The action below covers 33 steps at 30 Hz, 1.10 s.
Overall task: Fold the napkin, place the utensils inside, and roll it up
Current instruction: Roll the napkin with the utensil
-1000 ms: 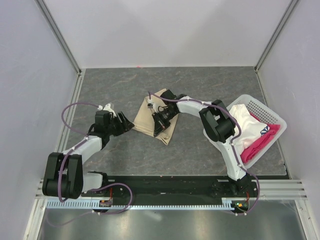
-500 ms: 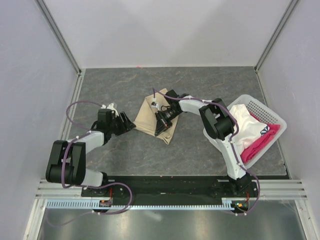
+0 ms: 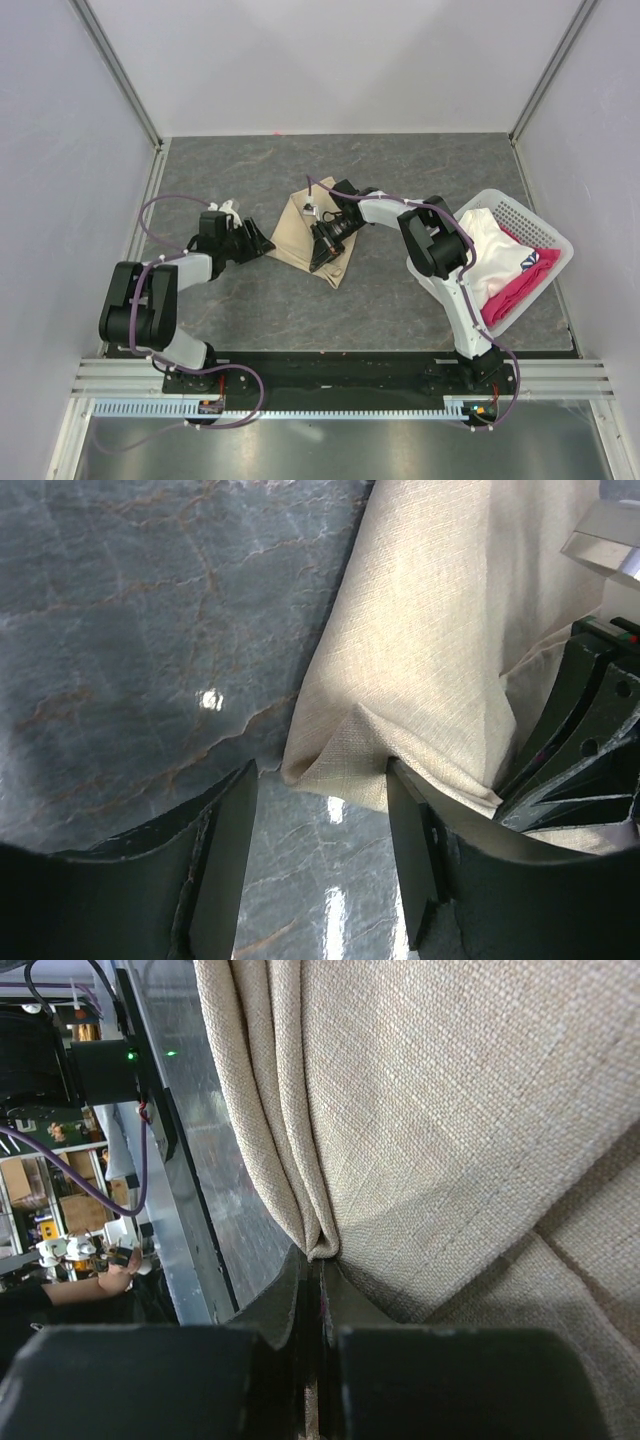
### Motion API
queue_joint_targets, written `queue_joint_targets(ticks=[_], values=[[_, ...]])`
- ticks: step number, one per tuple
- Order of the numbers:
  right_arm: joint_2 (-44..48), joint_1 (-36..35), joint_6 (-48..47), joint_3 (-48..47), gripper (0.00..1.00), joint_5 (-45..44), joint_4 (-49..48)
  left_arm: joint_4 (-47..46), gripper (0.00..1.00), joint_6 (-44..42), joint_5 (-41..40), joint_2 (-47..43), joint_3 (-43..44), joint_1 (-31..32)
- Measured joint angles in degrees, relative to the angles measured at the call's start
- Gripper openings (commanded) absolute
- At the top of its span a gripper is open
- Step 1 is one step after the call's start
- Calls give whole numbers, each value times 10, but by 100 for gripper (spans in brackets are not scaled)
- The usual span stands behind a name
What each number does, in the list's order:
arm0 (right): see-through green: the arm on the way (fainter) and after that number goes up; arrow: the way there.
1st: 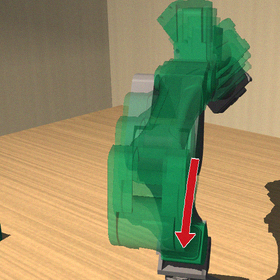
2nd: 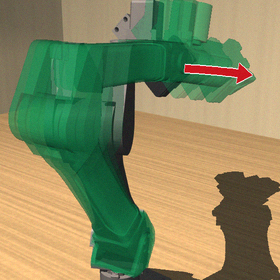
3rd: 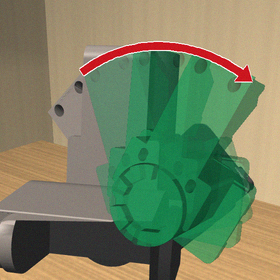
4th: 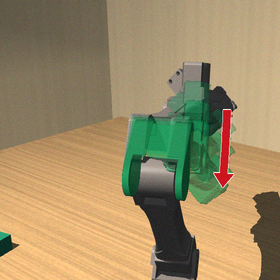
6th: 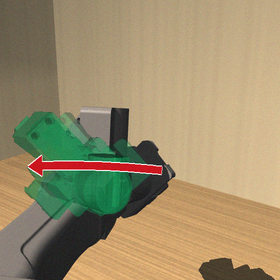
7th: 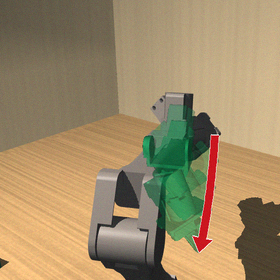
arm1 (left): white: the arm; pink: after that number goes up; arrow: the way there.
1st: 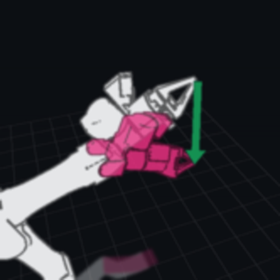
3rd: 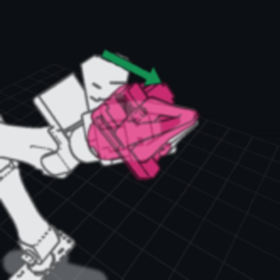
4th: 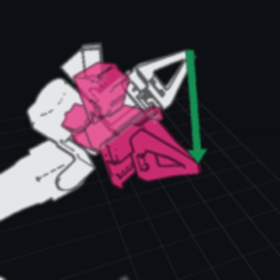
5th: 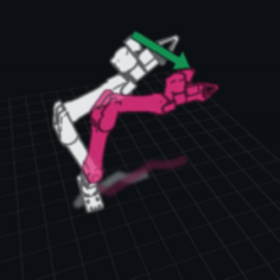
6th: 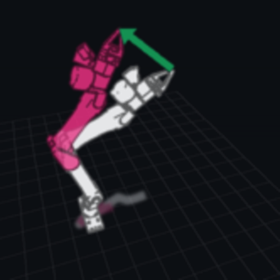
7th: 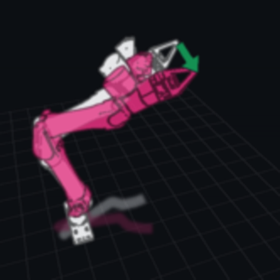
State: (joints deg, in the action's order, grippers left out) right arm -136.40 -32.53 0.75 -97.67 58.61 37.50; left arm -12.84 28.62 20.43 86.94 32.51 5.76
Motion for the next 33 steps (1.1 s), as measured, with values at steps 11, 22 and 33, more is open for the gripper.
queue_joint_targets(ticks=[11,22,33], values=[[-5,4,2,-3,0,10,4,-19,28,-1,23,35,11,0],[-5,6,7,-3,9,10,5,-5,2,-1,24,43,23,1],[83,3,9,25,53,-94,-11,77,2,0,9,62,79,2]])
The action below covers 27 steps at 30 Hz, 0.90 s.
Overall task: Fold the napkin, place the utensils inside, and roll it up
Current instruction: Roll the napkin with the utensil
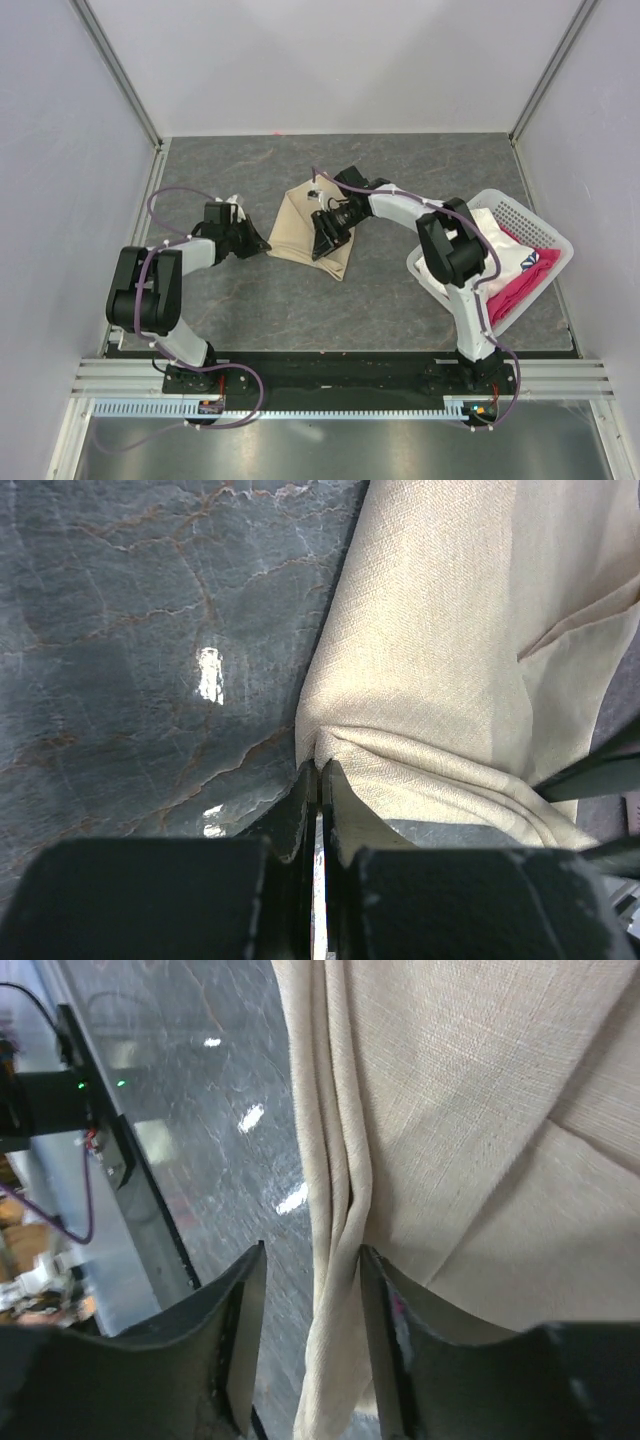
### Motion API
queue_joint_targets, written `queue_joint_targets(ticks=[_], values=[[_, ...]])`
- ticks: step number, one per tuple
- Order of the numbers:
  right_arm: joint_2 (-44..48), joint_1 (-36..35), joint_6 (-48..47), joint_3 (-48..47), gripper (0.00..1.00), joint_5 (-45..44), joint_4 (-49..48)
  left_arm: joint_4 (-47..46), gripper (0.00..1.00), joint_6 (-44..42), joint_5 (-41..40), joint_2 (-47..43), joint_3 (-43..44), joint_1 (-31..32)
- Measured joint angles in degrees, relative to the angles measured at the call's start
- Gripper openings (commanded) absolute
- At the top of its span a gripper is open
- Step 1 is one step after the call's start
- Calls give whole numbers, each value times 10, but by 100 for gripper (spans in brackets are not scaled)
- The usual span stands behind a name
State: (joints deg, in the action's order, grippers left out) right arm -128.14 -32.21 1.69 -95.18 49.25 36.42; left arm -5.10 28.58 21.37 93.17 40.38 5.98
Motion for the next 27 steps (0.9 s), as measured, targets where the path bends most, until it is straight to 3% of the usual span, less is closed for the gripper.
queue_joint_targets(ticks=[6,12,19,27], values=[[139,-33,-26,95,60,-151,-56,32,2,0,-3,13,24,0],[245,-157,-72,205,61,-388,-137,58,2,0,-4,20,42,0],[266,-233,-112,279,61,-582,-191,68,2,0,-3,26,50,-1],[265,-291,-140,308,61,-723,-216,80,2,0,-3,28,57,-2]])
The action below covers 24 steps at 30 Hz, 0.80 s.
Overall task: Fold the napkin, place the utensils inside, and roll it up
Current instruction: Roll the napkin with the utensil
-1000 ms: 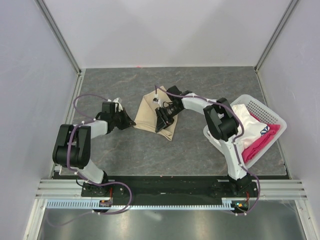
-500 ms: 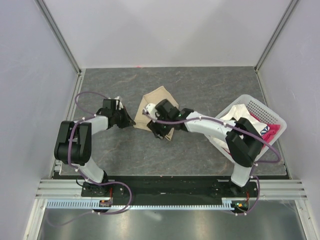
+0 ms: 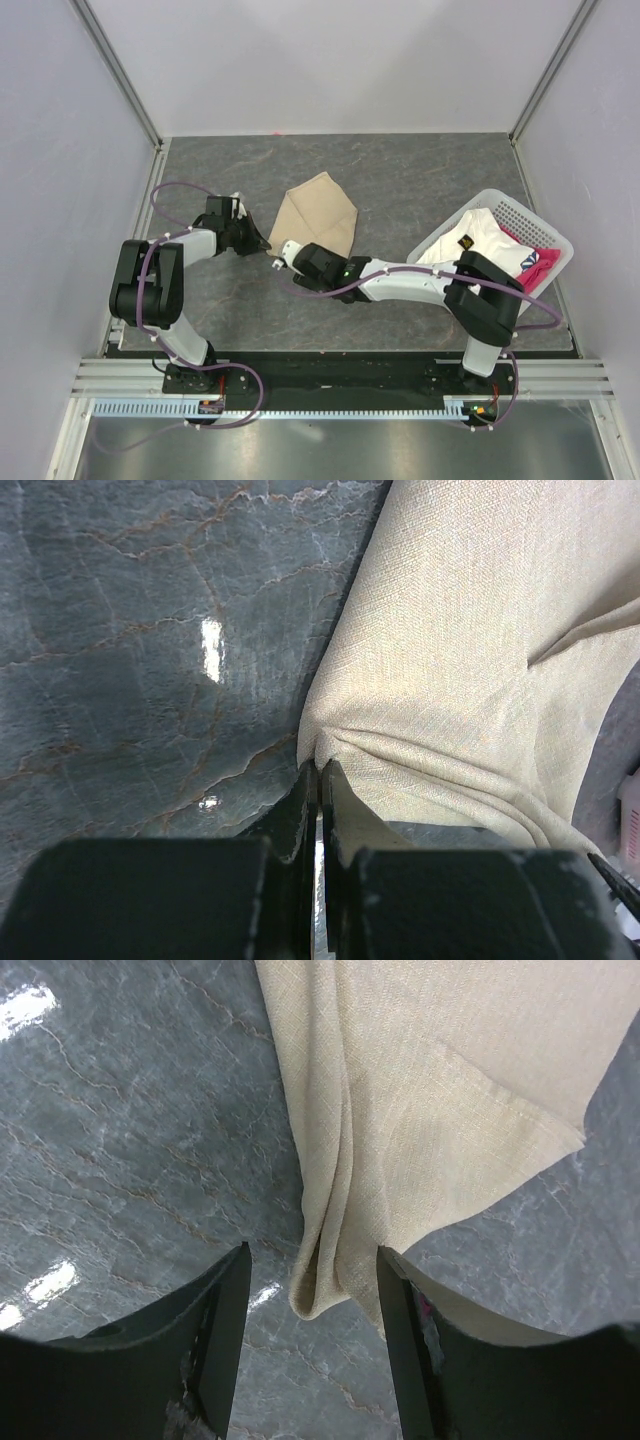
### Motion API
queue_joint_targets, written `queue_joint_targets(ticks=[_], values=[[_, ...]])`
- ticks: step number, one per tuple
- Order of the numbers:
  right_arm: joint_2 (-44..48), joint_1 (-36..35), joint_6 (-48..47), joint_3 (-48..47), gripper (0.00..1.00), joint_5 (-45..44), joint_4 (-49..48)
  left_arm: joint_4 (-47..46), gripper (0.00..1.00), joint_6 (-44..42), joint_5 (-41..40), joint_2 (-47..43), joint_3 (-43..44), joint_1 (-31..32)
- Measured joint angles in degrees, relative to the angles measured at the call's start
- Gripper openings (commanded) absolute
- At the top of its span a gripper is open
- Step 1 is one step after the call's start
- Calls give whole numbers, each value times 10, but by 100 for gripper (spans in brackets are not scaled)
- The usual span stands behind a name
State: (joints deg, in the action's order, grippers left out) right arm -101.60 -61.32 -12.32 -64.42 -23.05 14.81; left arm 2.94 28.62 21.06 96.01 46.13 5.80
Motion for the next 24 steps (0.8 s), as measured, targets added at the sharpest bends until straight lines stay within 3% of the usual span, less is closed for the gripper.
queue_joint_targets(ticks=[10,19,22,24], values=[[-3,-30,-32,27,62,-96,-43,3,2,0,0,0,1,-1],[-45,-32,-40,27,61,-108,-47,3,2,0,0,0,1,-1],[-59,-30,-40,25,59,-121,-45,4,2,0,0,0,1,-1],[-61,-27,-39,23,49,-123,-45,4,2,0,0,0,2,-1]])
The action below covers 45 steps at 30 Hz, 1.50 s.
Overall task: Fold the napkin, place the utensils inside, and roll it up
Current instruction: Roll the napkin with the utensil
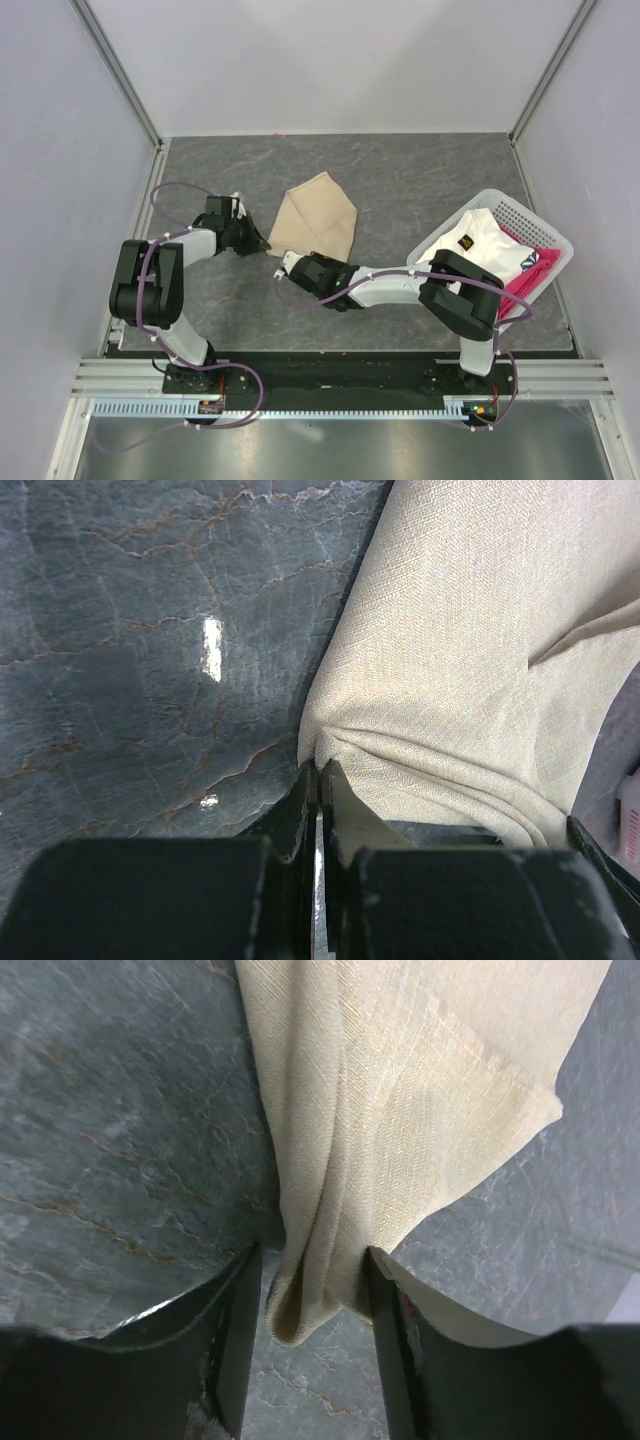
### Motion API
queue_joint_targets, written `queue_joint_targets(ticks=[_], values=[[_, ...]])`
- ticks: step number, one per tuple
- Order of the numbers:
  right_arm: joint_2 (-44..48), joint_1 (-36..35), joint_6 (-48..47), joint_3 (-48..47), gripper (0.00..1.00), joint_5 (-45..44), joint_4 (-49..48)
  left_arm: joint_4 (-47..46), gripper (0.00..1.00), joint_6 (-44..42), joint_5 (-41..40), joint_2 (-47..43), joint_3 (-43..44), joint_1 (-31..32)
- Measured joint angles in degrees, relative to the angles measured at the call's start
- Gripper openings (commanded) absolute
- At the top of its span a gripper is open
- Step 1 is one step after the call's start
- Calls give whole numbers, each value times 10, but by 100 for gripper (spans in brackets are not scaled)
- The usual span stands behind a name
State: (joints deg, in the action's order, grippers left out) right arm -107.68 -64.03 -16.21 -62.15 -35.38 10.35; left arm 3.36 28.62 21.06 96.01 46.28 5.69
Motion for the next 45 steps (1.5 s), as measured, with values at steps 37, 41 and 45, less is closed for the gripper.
queue_joint_targets(ticks=[37,41,45], values=[[-29,134,14,-155,10,467,223,36,2,-11,-11,-1,22,-11],[-32,147,16,-155,26,501,224,36,2,-12,-10,-1,22,-11],[-31,148,23,-156,47,514,228,36,2,-13,-10,-1,22,-11]])
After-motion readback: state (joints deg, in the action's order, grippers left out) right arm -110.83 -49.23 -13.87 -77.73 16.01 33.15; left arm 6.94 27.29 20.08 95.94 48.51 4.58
